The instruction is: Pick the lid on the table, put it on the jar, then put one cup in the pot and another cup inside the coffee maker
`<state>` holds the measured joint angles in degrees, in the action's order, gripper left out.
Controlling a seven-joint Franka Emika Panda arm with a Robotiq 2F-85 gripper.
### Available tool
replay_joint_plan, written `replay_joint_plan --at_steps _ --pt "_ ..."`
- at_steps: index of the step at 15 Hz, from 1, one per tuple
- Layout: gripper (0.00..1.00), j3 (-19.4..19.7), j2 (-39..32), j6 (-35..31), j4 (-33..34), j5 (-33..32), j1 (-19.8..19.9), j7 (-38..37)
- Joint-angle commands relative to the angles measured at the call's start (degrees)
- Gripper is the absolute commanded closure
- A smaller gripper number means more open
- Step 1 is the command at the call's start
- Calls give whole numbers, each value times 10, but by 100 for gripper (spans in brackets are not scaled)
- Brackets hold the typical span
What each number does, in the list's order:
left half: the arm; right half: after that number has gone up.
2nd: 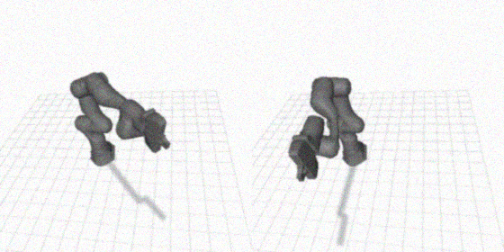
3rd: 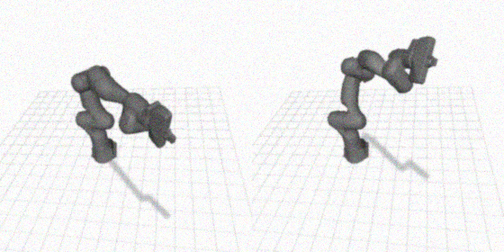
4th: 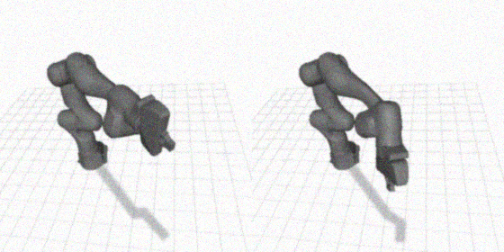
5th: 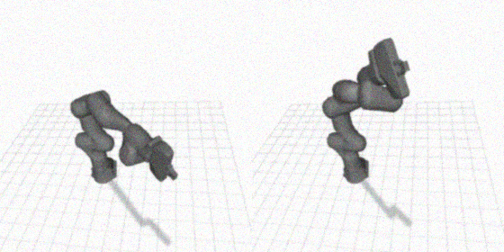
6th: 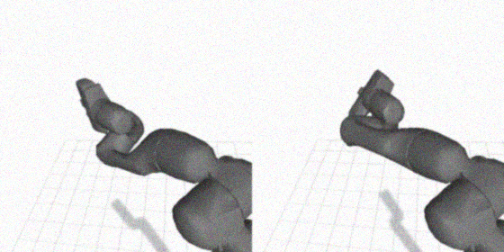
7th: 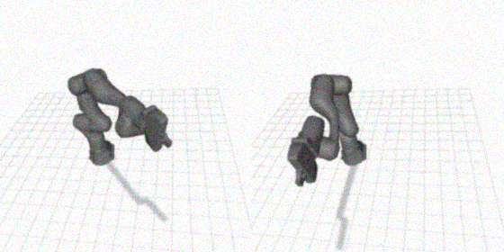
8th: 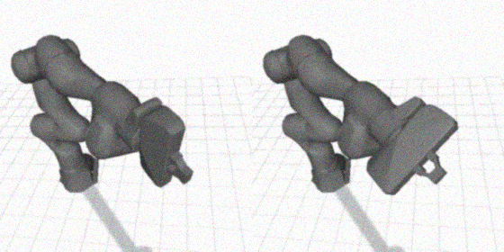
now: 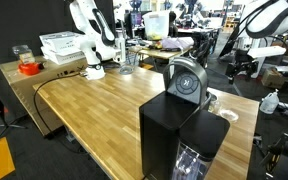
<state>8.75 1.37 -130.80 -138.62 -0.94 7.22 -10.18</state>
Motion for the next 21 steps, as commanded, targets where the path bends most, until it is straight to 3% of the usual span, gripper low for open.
replay_joint_plan --at_steps 1,10,18,19,21 --pt "0 -3 0 1 1 0 3 0" --pt "0 5 -27 -30 -19 21 9 64" --pt "0 -2 -138 -62 -20 89 21 156" --pt "0 4 -118 -51 -30 63 12 126" --pt "0 2 -139 -60 -25 75 14 138"
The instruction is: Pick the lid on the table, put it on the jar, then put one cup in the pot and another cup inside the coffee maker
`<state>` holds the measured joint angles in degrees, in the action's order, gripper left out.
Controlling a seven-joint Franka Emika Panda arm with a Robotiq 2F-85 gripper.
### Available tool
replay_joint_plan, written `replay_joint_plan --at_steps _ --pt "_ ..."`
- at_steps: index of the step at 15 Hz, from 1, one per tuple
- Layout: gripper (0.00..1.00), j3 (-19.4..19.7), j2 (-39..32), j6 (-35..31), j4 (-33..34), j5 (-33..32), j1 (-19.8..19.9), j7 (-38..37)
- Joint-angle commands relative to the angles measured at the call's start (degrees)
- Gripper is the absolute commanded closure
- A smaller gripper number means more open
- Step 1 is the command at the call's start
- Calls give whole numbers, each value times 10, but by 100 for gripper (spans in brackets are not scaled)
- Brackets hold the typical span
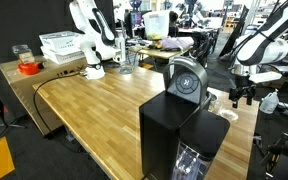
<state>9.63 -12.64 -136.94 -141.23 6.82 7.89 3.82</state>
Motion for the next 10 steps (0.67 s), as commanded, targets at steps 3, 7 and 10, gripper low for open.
replay_joint_plan --at_steps 3,7,10 --pt "0 -7 0 1 5 -1 7 -1" --pt "0 -9 3 -1 6 6 9 6" --pt "0 -12 -3 -26 12 -8 9 24"
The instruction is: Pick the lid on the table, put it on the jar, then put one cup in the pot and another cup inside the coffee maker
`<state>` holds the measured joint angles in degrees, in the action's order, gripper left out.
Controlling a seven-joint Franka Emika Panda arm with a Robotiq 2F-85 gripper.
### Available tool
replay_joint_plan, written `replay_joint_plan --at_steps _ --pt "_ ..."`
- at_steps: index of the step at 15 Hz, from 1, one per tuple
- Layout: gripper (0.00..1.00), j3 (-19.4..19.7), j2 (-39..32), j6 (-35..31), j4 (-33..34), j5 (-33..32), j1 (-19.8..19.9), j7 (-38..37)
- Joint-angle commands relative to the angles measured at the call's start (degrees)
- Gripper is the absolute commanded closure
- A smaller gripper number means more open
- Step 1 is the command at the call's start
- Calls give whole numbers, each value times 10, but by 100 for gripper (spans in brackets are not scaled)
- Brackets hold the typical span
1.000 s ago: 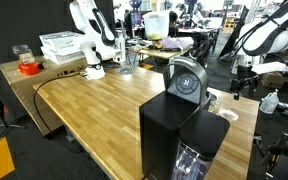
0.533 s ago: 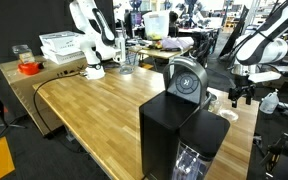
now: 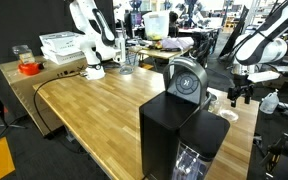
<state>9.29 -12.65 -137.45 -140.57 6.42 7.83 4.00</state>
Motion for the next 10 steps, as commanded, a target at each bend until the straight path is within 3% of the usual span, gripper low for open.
replay_joint_plan --at_steps 1,10 --pt "0 -10 -8 -25 9 1 13 34" --pt "0 -18 -89 -68 27 15 39 82"
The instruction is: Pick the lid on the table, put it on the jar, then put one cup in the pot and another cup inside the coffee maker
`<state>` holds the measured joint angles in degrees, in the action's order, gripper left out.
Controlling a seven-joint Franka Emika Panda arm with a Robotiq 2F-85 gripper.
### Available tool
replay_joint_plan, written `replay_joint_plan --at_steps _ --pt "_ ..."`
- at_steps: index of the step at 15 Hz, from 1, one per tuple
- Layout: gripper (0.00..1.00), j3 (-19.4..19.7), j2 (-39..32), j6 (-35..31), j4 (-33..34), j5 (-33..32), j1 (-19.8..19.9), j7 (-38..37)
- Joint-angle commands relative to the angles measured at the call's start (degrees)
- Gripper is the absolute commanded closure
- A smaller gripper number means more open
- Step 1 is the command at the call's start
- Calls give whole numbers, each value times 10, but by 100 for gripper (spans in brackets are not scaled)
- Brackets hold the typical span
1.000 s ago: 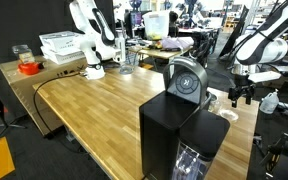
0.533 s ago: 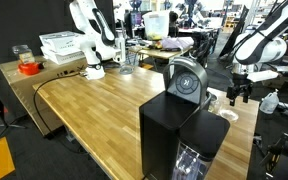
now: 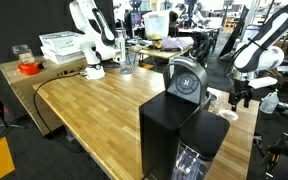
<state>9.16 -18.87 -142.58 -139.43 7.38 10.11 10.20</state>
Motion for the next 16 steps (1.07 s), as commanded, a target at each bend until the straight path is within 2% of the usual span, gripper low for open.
replay_joint_plan --at_steps 1,8,16 --pt "0 -18 -39 -18 22 -1 15 19" --pt "0 -28 -96 -4 71 -25 11 10" --pt "0 -24 -98 1 80 -41 9 3"
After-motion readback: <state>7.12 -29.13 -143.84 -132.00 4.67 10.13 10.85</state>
